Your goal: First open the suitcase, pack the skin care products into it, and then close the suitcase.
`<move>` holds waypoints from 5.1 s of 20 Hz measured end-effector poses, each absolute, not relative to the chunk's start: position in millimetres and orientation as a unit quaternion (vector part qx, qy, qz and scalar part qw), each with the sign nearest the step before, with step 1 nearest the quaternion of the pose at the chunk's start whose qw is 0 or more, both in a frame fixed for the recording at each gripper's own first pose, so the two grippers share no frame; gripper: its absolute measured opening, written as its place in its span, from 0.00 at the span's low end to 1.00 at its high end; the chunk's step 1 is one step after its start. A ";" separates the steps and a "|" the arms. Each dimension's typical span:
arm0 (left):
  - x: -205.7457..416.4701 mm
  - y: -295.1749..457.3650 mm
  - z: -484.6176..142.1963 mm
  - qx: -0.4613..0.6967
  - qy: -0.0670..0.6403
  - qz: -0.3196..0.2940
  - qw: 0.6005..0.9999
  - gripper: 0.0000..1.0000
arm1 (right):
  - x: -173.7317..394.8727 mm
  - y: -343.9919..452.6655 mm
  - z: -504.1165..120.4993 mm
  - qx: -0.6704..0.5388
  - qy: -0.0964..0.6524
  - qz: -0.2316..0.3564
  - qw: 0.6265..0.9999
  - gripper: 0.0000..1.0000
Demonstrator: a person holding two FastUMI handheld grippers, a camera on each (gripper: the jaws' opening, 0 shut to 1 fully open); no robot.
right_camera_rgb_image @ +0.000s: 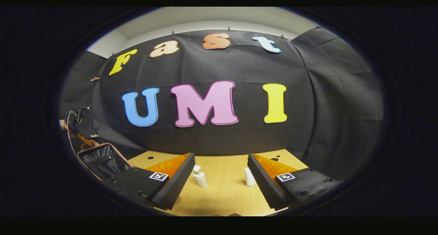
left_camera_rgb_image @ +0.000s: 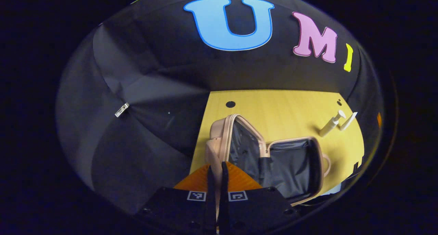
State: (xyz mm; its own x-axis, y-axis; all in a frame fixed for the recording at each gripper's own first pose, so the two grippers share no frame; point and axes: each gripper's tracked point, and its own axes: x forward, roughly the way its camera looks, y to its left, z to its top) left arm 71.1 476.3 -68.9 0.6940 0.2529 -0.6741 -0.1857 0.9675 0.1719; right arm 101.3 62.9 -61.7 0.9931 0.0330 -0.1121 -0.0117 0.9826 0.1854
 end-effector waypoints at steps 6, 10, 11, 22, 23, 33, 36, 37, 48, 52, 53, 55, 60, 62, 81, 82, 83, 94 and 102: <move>81.5 577.2 -185.2 -0.004 0.417 0.147 0.897 0.08 | 92.8 90.2 -77.0 0.066 0.100 -0.007 0.993 0.98; 95.1 585.6 -251.4 -0.017 0.450 0.142 0.881 0.09 | 84.5 102.5 -114.3 0.083 0.169 -0.034 0.982 0.98; 96.5 591.2 -257.0 -0.003 0.452 0.149 0.880 0.10 | 85.5 101.6 -120.0 0.082 0.180 -0.039 0.980 0.98; 146.1 364.4 -88.9 0.088 0.183 0.008 0.979 0.99 | 121.0 27.5 -180.9 0.014 0.201 -0.066 0.977 0.98; 145.1 315.0 -87.2 0.069 0.185 -0.025 0.980 0.98 | 128.9 22.2 -191.7 0.009 0.208 -0.056 0.977 0.98; 206.4 -18.8 -172.7 0.055 0.236 -0.164 0.956 0.98 | 200.8 -18.2 -313.2 0.002 0.274 0.025 0.961 0.98; 242.5 -38.2 -192.9 0.062 0.248 -0.150 0.955 0.98 | 221.5 -20.3 -341.0 0.003 0.284 0.035 0.958 0.97; 251.3 -39.3 -197.8 0.064 0.249 -0.140 0.956 0.98 | 224.2 -20.2 -349.4 0.005 0.289 0.039 0.957 0.97; 306.6 -48.5 -236.7 0.090 0.257 -0.117 0.955 0.98 | 264.7 -11.9 -395.0 0.019 0.287 0.067 0.956 0.97; 319.1 -54.0 -239.8 0.096 0.244 -0.122 0.957 0.98 | 270.9 -14.6 -402.2 0.018 0.285 0.067 0.956 0.95; 323.4 -53.7 -242.9 0.097 0.245 -0.119 0.957 0.98 | 270.7 -16.1 -403.2 0.017 0.285 0.064 0.956 0.86; 329.3 -53.1 -247.2 0.093 0.249 -0.119 0.957 0.98 | 271.6 -16.5 -403.6 0.017 0.283 0.065 0.957 0.69; 330.6 -60.2 -246.5 0.061 0.246 -0.136 0.958 0.61 | 262.9 -11.7 -402.8 0.005 0.285 0.084 0.955 0.55; 329.5 -57.7 -247.0 0.066 0.251 -0.129 0.957 0.59 | 260.1 -9.9 -399.5 -0.003 0.282 0.090 0.955 0.51; 76.7 146.3 -167.5 0.018 0.416 -0.081 0.906 0.57 | 110.5 217.3 -194.7 0.118 0.246 0.228 0.935 0.46; 64.7 164.8 -181.4 0.023 0.447 -0.073 0.891 0.57 | 98.4 236.0 -193.0 0.117 0.253 0.241 0.930 0.46; 56.8 182.2 -197.1 0.026 0.471 -0.068 0.879 0.56 | 85.7 253.0 -192.3 0.121 0.259 0.253 0.924 0.46; 36.3 214.9 -314.2 0.009 0.636 -0.052 0.770 0.59 | 36.6 321.7 -239.8 0.124 0.363 0.273 0.882 0.46; 32.4 240.4 -227.2 0.004 0.527 -0.037 0.849 0.97 | 17.6 380.1 -281.8 0.128 0.465 0.286 0.828 0.47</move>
